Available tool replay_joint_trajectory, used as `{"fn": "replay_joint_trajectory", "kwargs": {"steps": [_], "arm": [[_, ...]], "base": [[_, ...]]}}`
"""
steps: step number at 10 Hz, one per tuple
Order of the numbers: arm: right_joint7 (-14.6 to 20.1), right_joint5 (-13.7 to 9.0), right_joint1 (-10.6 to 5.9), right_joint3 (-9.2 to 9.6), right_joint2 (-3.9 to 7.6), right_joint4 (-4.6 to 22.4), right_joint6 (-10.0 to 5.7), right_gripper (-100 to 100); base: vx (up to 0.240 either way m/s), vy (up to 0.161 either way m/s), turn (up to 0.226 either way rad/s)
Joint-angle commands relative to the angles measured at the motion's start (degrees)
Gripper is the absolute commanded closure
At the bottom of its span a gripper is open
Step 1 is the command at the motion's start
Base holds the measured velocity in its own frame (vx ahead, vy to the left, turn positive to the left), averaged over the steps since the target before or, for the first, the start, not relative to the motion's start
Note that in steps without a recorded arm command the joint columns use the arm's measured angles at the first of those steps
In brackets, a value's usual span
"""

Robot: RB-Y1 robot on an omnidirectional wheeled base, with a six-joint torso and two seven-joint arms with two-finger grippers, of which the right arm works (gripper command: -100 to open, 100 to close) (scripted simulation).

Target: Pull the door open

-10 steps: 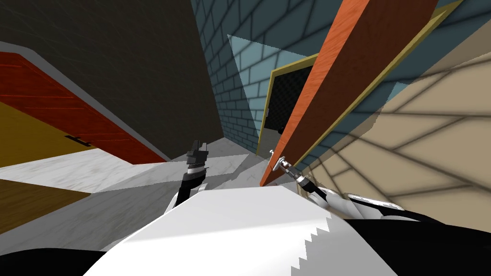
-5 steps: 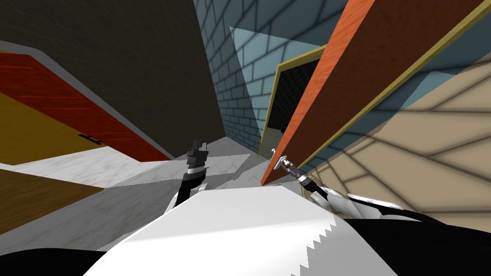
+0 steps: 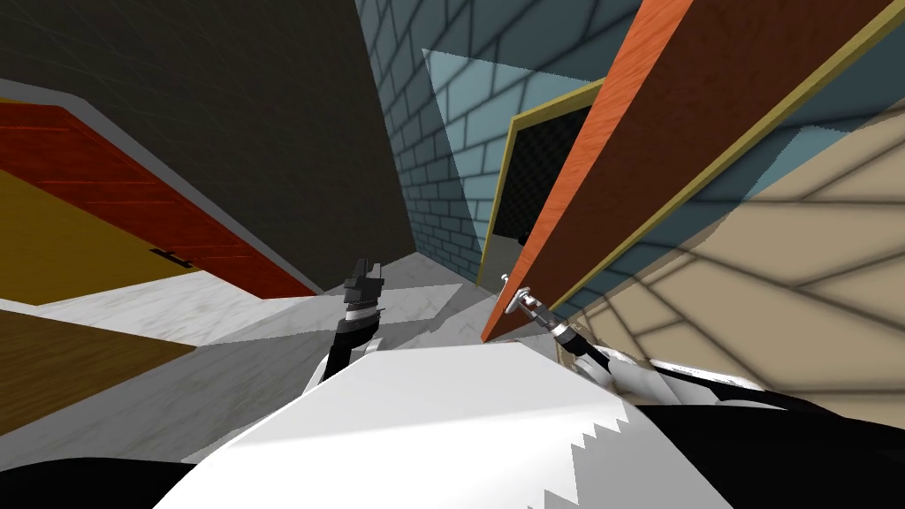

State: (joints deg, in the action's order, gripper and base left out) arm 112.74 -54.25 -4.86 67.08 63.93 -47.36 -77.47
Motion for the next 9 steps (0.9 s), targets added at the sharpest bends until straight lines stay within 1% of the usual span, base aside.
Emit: {"fn": "replay_joint_trajectory", "kwargs": {"steps": [1, 2, 3, 4, 5, 6, 9], "arm": [[1.6, 1.8, -0.55, 1.68, -2.86, 2.5, -1.35, 100], [1.6, 1.8, -0.55, 1.68, -4.25, 2.5, -1.35, 100], [1.6, 1.8, -0.55, 1.68, -4.25, 2.5, -1.35, 100], [2.2, 0.1, 0.4, 0.75, -1.68, 4.1, -2.87, 100], [2.2, 0.1, 0.4, 0.75, -1.68, 4.1, -2.87, 100], [2.8, 0.0, 0.79, 1.07, -2.12, 5.3, -4.0, 100], [3.7, -0.2, 1.49, 1.65, -2.89, 7.4, -5.99, 100]], "base": [[-0.009, 0.013, -0.003], [0.0, 0.0, 0.0], [0.018, 0.004, -0.026], [-0.018, -0.052, 0.076], [-0.029, -0.057, 0.06], [-0.032, -0.034, 0.069], [-0.038, -0.023, 0.051]]}}
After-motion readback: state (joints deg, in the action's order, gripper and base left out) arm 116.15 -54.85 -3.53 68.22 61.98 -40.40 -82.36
